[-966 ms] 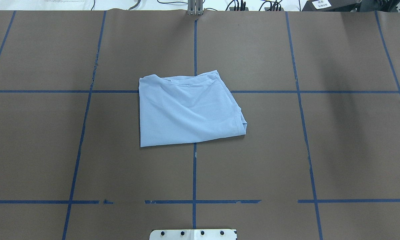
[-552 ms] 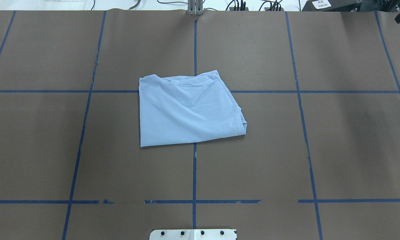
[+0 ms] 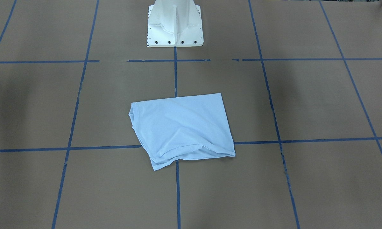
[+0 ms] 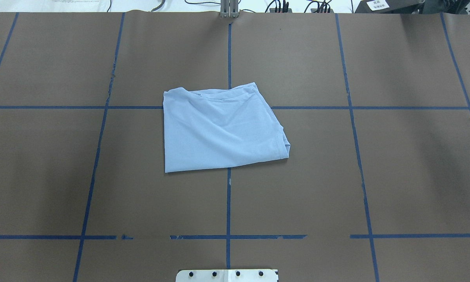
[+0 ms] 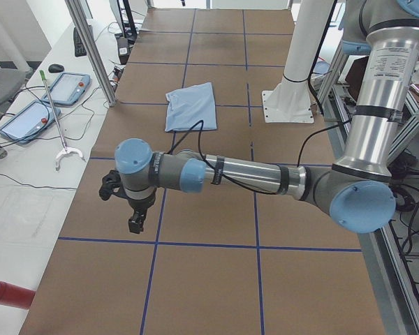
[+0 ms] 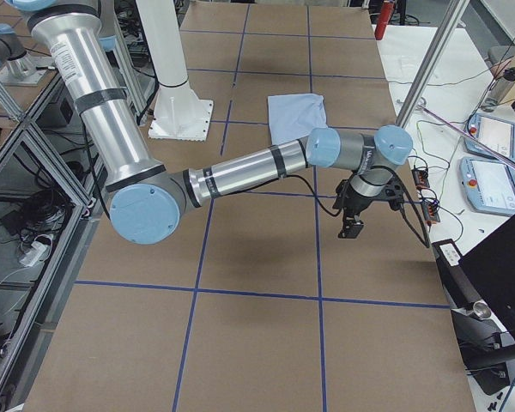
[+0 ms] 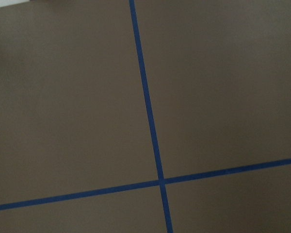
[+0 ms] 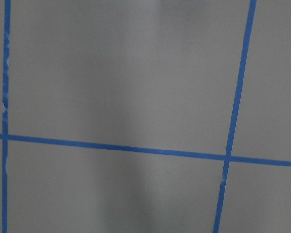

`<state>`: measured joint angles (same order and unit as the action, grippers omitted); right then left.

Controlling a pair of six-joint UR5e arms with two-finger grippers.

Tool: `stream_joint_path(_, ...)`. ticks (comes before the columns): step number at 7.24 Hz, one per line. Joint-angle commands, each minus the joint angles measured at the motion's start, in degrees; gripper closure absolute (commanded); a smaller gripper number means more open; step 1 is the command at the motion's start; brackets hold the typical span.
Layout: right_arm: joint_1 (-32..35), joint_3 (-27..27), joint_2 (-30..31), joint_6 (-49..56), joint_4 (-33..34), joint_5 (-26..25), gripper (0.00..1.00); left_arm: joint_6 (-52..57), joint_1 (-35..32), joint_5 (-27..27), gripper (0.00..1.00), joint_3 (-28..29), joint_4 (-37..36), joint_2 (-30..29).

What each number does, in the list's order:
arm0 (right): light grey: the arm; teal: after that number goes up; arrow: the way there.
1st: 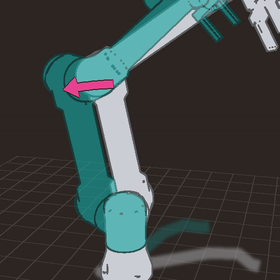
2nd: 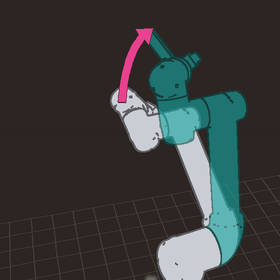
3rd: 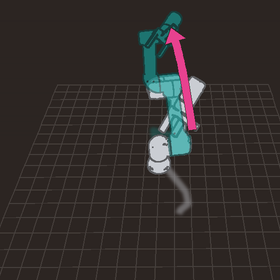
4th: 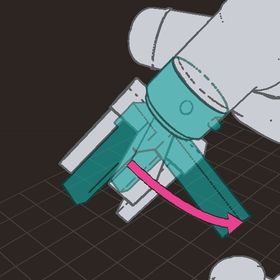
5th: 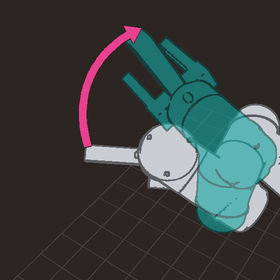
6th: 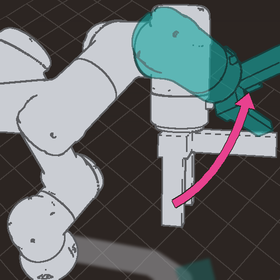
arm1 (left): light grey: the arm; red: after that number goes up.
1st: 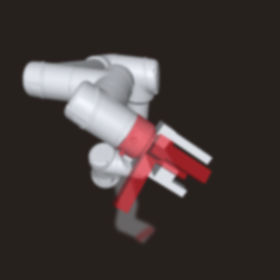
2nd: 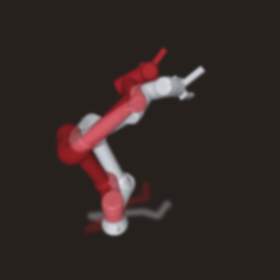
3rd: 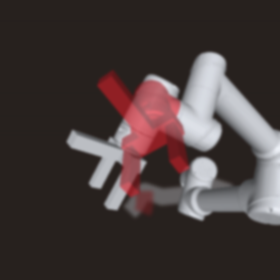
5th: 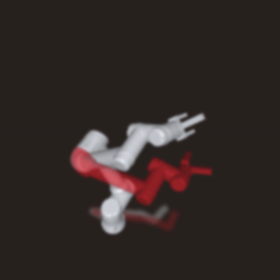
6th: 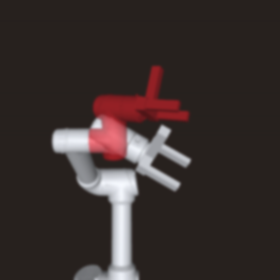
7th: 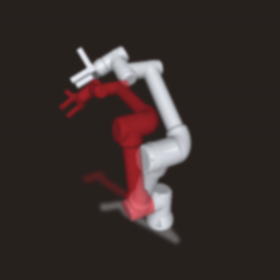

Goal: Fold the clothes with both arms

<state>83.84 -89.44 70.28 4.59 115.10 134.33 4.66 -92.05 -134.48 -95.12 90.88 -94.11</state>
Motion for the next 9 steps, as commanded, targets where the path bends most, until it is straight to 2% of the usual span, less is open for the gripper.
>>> stream_joint_path(1,-0.96,-4.68,6.25,-0.11,-0.14,-0.12,0.00,-0.18,0.20,-0.16,0.00,-6.03,-0.80,4.28)
stream_joint_path(2,-1.04,-4.78,8.36,0.41,-1.70,-0.12,0.00,0.17,0.21,-0.60,0.00,-6.04,-0.71,4.46)
stream_joint_path(3,-1.04,-4.61,9.52,-0.37,-6.33,0.06,0.00,-0.09,0.21,-0.69,0.00,-6.56,-0.62,4.55)
stream_joint_path(7,-0.52,-4.60,9.35,-0.98,-6.90,-0.11,0.00,-0.17,0.29,-0.16,0.00,-6.13,0.08,4.11)
stream_joint_path(9,-0.60,-12.39,10.49,-5.19,-6.91,0.32,0.00,-0.09,0.29,-0.69,0.00,-7.88,-0.09,3.76)
